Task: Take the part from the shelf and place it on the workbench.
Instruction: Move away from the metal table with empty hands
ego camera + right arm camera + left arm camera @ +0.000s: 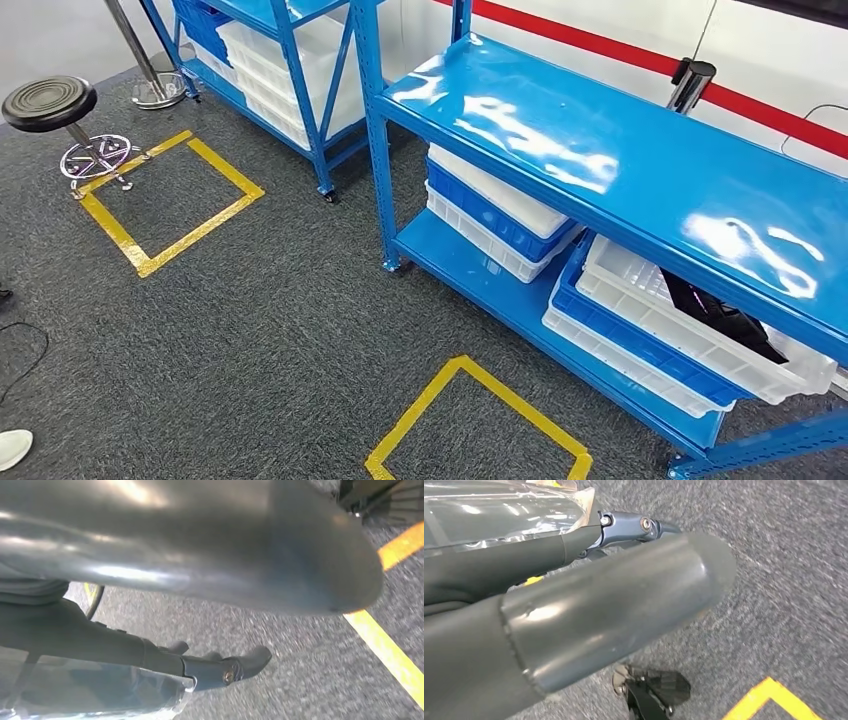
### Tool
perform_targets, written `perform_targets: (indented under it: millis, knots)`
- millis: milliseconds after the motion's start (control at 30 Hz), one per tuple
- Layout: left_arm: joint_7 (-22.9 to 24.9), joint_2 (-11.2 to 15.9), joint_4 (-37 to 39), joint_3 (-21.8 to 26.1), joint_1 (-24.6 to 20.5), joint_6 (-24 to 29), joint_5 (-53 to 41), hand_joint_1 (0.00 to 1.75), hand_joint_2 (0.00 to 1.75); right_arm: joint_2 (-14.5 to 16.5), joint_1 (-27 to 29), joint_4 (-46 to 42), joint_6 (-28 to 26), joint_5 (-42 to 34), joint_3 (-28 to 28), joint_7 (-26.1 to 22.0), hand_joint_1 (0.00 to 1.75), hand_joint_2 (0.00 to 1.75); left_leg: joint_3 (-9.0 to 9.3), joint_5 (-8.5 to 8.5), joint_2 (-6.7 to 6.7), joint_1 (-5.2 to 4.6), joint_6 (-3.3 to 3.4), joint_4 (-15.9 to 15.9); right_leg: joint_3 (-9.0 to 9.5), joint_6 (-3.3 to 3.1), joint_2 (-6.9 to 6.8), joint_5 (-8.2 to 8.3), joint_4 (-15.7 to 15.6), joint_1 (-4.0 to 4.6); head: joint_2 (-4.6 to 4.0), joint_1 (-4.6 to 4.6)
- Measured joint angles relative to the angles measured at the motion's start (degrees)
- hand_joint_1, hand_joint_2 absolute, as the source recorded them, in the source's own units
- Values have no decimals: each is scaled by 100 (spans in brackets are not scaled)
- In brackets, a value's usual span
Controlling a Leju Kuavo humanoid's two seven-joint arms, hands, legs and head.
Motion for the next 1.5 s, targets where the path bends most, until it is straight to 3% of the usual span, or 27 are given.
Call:
perform_targets:
  millis: [67, 133, 200, 233, 267, 333, 400, 467, 533, 567, 633, 700, 733, 767, 833, 867, 933, 1000, 1067, 1133, 1200, 1233, 1267, 1300, 1367, 1433, 1500]
  knots:
    - [-1, -8, -1, -25, -6, 1, 1, 0, 0, -5, 7, 0, 0, 2, -1, 1, 0, 0, 48, 60, 151, 16, 74, -106, -190, 2, -259, -147, 313, 20, 0, 23]
    - [-1, -9, 1, -40, 2, 2, 1, 0, 0, -8, -9, 0, 0, 2, -2, 2, 0, 0, 65, 77, 318, 17, 110, -148, -560, -32, -546, -450, 1014, 12, 0, 50]
    - [2, -8, 1, -43, 9, 2, 1, 0, 0, -9, -11, 0, 0, 2, -2, 2, 0, 0, 58, 66, 486, 10, 106, -146, -831, 19, -622, -613, 1533, -27, 0, 56]
    - [5, -9, 0, -44, 9, 2, 1, 0, 0, -10, -5, 0, 0, 3, -2, 2, 0, 0, 58, 59, 559, 15, 96, -145, -801, 79, -650, -568, 1492, -50, 0, 57]
    - [8, -10, -1, -44, 8, 2, 1, 0, 0, -11, 2, 0, 0, 4, -2, 2, 0, 0, 66, 48, 629, 27, 77, -142, -655, 152, -700, -454, 1239, -78, 0, 58]
    - [14, -10, 0, -45, 8, 2, 1, 0, 0, -7, -1, 0, 0, 8, -2, 2, 0, 0, 101, 7, 752, 30, 3, -125, -184, 259, -967, -178, 417, -120, 0, 67]
    - [18, -4, 2, -45, 3, 2, 1, 0, 0, 2, -22, -1, 0, 11, -2, 2, 0, 0, 155, -47, 864, 8, -96, -110, 67, 218, -1150, -55, -32, -110, 0, 60]
    - [20, 0, 3, -45, -13, 2, 1, 0, 0, 1, -25, -1, -1, 14, -2, 1, 0, 0, 226, -80, 974, 15, -174, -132, 61, 113, -1058, -52, -62, -80, 0, 40]
    - [20, -2, 2, -45, -28, 3, 1, 0, 0, -5, -20, 0, -1, 16, -2, 1, 0, 0, 241, -188, 854, 63, -238, -48, 90, 27, -926, -36, -77, -113, 0, 25]
    - [20, -3, 2, -46, -27, 4, 1, 0, 0, -7, -22, 0, -1, 19, -2, 2, 0, 0, 168, -336, 706, 81, -258, 153, 110, -21, -861, -23, -84, -125, 0, 14]
    - [25, -3, 2, -47, -11, 11, 1, 0, 0, -5, -26, 0, -1, 31, -2, 2, 0, 0, -153, -749, 410, 90, -260, 869, 121, -83, -732, -10, -86, -113, 0, -5]
    - [35, -2, 3, -48, 7, 29, 2, 0, 0, -2, -19, 0, 1, 46, -2, 2, 0, 0, -483, -966, 326, 86, -244, 1506, 120, -98, -580, -11, -83, -76, 0, -9]
    - [39, -2, 3, -49, 10, 37, 3, 0, 0, -3, -15, 0, 2, 50, -2, 2, 0, 0, -534, -903, 312, 86, -228, 1558, 127, -98, -496, -12, -81, -64, 0, -9]
    - [43, -2, 3, -49, 11, 43, 4, 0, 0, -6, -12, 0, 3, 52, -2, 2, 0, 0, -474, -724, 291, 86, -205, 1372, 138, -97, -412, -12, -79, -58, 0, -9]
    - [44, 0, 3, -50, 10, 49, 5, 0, 0, -5, -16, 0, 5, 54, -2, 2, 0, 0, -168, -280, 100, 84, -144, 622, 156, -91, -255, -11, -75, -50, 0, -9]
    - [44, 2, 3, -50, 10, 52, 5, 0, 0, -2, -23, 0, 5, 55, -2, 2, 0, 0, -34, -141, -9, 82, -122, 293, 151, -80, -185, -11, -71, -36, 0, -7]
    - [45, 4, 3, -51, 7, 53, 5, 0, 0, 2, -26, 0, 5, 58, -2, 2, 0, 0, 73, -75, -116, 49, -92, 14, 108, -26, -71, 8, -73, -32, 0, -4]
    - [51, -3, 2, -52, -2, 50, 5, 0, 0, -7, -8, 0, 4, 60, -2, 2, 0, 0, 94, -37, 13, 28, -41, -52, 43, 54, 5, 36, -85, -43, 0, -4]
    - [60, -12, 1, -52, -10, 49, 6, 0, 0, -12, 1, 0, 4, 60, -3, 2, 0, 0, 133, 26, 158, 32, 40, -156, -93, 78, -198, -72, 111, -24, 0, 16]
    - [64, -13, 1, -52, -4, 50, 7, 0, 0, -10, -9, 0, 4, 62, -4, 2, 0, 0, 149, 49, 322, 13, 89, -209, -403, 40, -512, -378, 727, -16, 0, 49]
    - [66, -10, 1, -52, 4, 51, 7, 0, 0, -8, -12, 0, 4, 66, -4, 3, 0, 0, 143, 43, 492, -11, 99, -206, -700, 46, -619, -606, 1344, -32, 0, 63]
    - [66, -11, 1, -52, 3, 51, 7, 0, 0, -9, -5, 0, 4, 68, -4, 4, 0, 0, 143, 38, 567, -16, 95, -204, -718, 86, -641, -603, 1409, -45, 0, 62]
    - [66, -13, 1, -52, 2, 51, 7, 0, 0, -11, 2, 0, 5, 69, -4, 6, 0, 0, 149, 31, 635, -14, 85, -202, -611, 144, -671, -512, 1237, -57, 0, 64]
    - [66, -15, 1, -52, 1, 51, 7, 0, 0, -15, 6, 0, 5, 70, -4, 8, 0, 0, 164, 19, 699, -9, 67, -199, -393, 206, -746, -364, 856, -76, 0, 64]
    - [65, -16, 1, -52, -1, 52, 7, 0, 0, -13, -6, 0, 5, 73, -4, 9, 0, 0, 203, -22, 813, -25, 2, -186, 23, 243, -999, -118, 113, -78, 0, 73]
    - [62, -15, 1, -54, -10, 53, 7, 0, 0, -4, -16, 0, 5, 77, -4, 9, 0, 0, 245, -63, 909, -56, -67, -175, 141, 162, -1097, -43, -133, -57, 0, 66]
    - [57, -15, 1, -54, -25, 52, 7, 0, 0, -5, -12, 0, 4, 84, -4, 9, 0, 0, 280, -94, 984, -41, -114, -170, 126, 78, -964, -21, -138, -72, 1, 51]
